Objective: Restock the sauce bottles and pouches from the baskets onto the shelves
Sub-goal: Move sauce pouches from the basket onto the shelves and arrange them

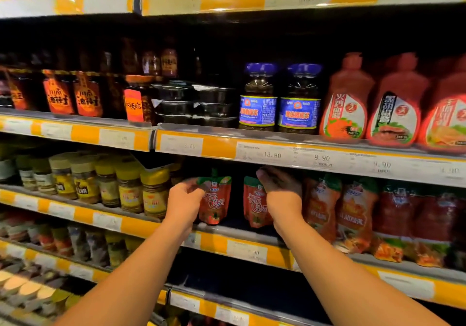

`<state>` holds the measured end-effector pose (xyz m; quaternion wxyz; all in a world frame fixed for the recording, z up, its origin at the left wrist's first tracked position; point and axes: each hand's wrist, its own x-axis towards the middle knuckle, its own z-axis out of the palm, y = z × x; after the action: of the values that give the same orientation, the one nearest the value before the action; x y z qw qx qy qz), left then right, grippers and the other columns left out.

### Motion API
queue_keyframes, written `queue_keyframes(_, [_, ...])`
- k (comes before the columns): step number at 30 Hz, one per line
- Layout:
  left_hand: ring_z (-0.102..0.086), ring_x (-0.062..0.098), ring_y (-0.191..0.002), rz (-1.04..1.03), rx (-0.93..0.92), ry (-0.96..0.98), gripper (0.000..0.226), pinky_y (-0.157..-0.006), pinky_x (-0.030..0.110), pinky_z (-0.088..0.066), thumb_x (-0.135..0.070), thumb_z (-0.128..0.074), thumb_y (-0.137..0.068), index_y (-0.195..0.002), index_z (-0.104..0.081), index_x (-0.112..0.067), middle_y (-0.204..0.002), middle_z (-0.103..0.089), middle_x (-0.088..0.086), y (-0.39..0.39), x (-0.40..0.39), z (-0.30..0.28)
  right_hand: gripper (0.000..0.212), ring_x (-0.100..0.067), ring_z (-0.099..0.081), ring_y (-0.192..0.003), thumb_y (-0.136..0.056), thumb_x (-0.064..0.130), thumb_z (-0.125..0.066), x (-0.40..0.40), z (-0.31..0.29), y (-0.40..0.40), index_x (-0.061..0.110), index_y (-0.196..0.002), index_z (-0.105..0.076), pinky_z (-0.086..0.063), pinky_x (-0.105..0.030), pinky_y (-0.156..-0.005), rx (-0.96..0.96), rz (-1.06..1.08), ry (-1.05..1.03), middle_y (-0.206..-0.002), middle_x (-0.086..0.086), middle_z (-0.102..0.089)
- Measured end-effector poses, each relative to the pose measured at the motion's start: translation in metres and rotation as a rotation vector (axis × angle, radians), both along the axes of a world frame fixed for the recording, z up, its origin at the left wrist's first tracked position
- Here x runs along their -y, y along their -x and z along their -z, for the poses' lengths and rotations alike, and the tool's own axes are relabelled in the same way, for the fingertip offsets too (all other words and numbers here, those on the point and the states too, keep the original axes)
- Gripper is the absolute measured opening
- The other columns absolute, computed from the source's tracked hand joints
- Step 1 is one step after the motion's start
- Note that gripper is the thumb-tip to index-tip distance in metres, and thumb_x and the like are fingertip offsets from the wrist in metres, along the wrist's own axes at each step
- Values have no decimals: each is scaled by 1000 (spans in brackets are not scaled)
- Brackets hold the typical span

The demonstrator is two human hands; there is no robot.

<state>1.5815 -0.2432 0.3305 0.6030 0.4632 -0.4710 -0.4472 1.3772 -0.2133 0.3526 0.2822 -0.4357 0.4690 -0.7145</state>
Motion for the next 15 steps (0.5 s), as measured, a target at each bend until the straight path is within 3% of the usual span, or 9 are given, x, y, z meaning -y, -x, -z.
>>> queue_keyframes(2, [-71,20,-99,-3,36,9,24,-82,39,-59,-4,-64,-96,-98,-70,-27,-101,-77,-1,0,5,9,20,-8,-70,-88,-86,16,-83,1,10,1,34,-89,-74,-54,-13,-71,-29,19,-31,-85,15,-74])
queue_keyframes(4, [-71,20,-101,38,61,24,27,-84,38,-59,-1,-66,-94,-107,-70,-25,-106,-76,1,-3,7,14,27,-14,-66,-89,-85,17,-85,1,17,4,35,-99,-70,-52,-13,-67,-84,28,-114,-90,10,-70])
queue_keyframes(7, [-72,16,-99,128,281,40,40,-73,22,-55,-1,-74,-86,-120,-65,-19,-107,-75,0,-9,8,18,60,-28,-60,-121,-82,16,-85,0,28,11,28,-134,-58,-55,-38,-97,-311,7,-376,-129,-3,-63])
queue_keyframes(8, [-72,15,-98,144,352,43,43,-71,19,-53,-1,-77,-83,-120,-64,-18,-105,-75,-1,-10,8,20,68,-31,-60,-123,-81,16,-85,-1,31,13,23,-141,-54,-54,-43,-101,-367,-4,-453,-133,-6,-62])
queue_keyframes(12, [-68,12,-100,179,439,42,53,-74,19,-50,-4,-84,-80,-124,-58,-20,-109,-72,-2,-12,14,23,49,-24,-69,-98,-79,13,-83,-4,41,20,29,-117,-56,-60,-41,-92,-550,-59,-581,-115,-6,-71])
queue_keyframes(15, [-68,16,-103,155,473,55,54,-81,26,-54,-6,-85,-82,-125,-57,-22,-109,-71,-4,-10,17,27,53,-27,-69,-104,-82,10,-82,-2,44,23,27,-126,-57,-59,-39,-91,-610,-90,-610,-118,-4,-71])
